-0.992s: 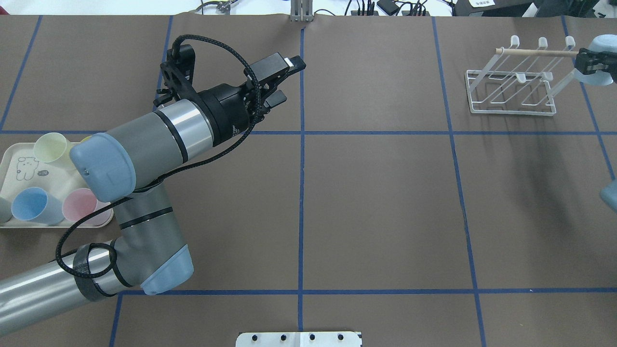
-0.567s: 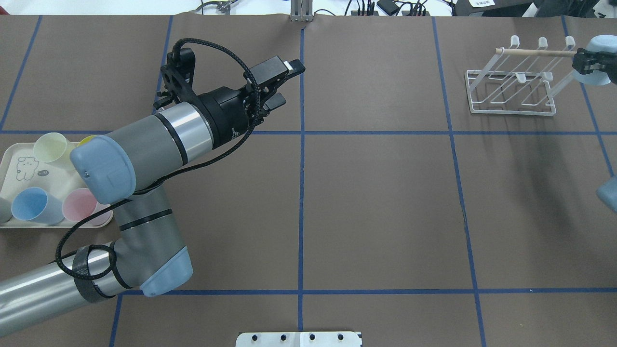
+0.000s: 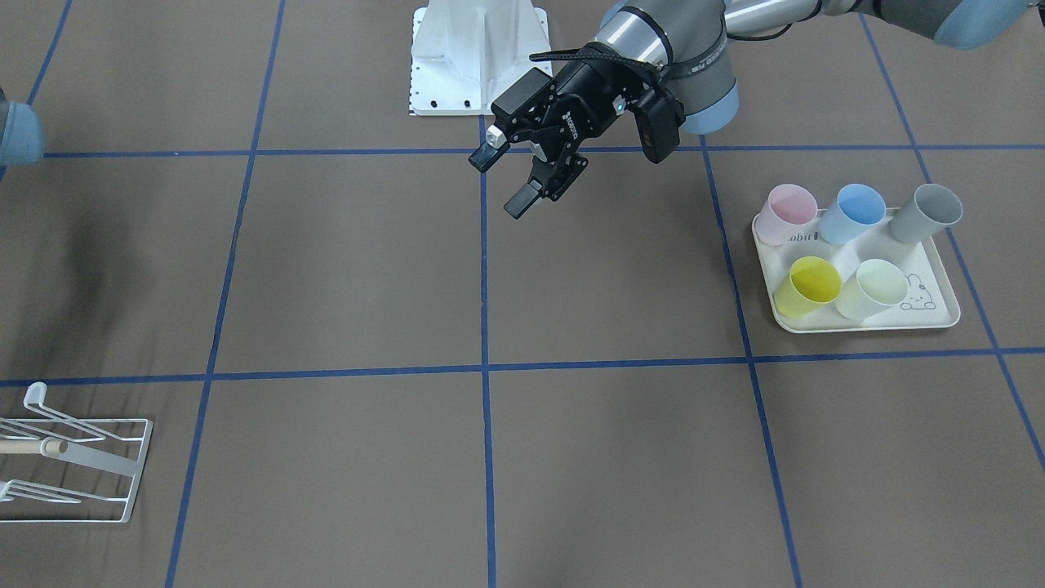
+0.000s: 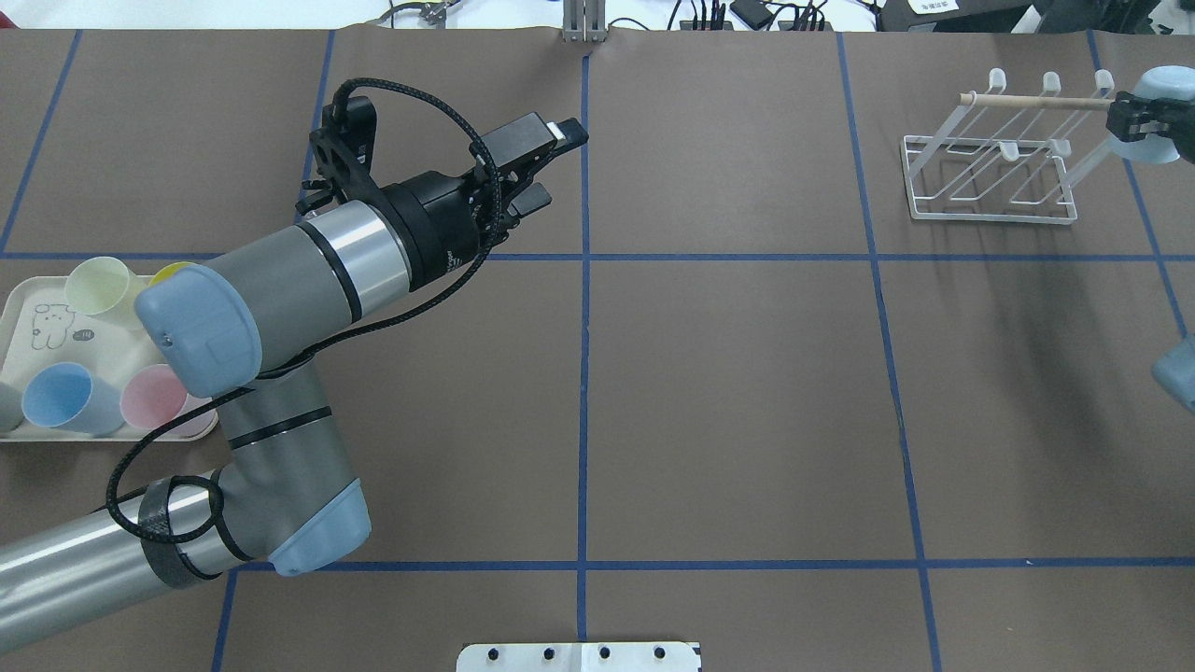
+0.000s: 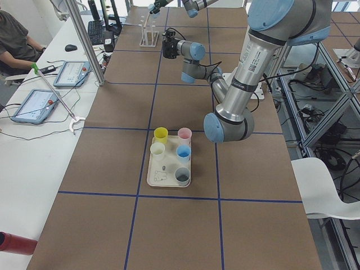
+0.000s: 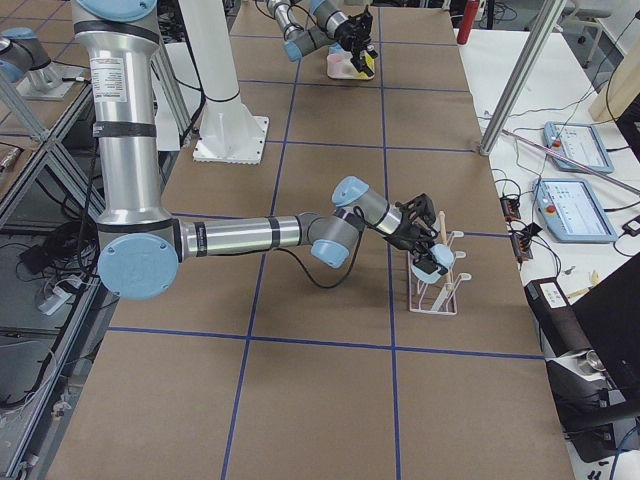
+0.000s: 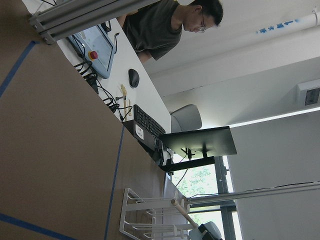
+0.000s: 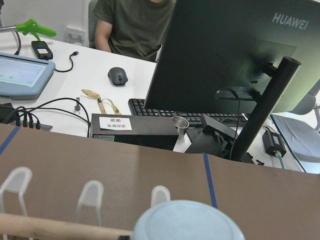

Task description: Transfer IKEA cup to right arm and place on rack

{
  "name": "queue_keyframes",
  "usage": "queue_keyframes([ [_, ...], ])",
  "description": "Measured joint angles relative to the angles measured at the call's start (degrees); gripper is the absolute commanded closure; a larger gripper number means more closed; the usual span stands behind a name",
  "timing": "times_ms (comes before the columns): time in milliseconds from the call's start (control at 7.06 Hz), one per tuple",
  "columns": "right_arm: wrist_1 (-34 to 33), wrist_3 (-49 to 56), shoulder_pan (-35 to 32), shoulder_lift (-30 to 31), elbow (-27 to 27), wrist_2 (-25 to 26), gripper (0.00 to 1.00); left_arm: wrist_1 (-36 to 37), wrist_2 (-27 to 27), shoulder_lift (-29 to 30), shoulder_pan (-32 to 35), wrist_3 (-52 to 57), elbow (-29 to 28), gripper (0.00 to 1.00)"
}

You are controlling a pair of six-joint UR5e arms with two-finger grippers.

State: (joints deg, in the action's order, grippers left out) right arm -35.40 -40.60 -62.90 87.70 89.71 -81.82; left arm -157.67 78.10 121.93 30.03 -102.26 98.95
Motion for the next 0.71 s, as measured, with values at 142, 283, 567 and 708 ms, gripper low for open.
queue_keyframes([
  [142,0.0,-0.1,0.1,0.0,-0.1,0.0,1.00,0.0,0.0,0.0,0.0,0.0,0.0,0.00],
  [283,0.0,-0.1,0.4,0.0,-0.2,0.0,1.00,0.0,0.0,0.0,0.0,0.0,0.1,0.00],
  [567,0.0,-0.2,0.9,0.0,-0.4,0.0,1.00,0.0,-0.1,-0.1,-0.2,0.0,0.0,0.00],
  [708,0.0,-0.2,1.1,0.0,-0.5,0.0,1.00,0.0,-0.1,-0.1,-0.4,0.0,0.0,0.00],
])
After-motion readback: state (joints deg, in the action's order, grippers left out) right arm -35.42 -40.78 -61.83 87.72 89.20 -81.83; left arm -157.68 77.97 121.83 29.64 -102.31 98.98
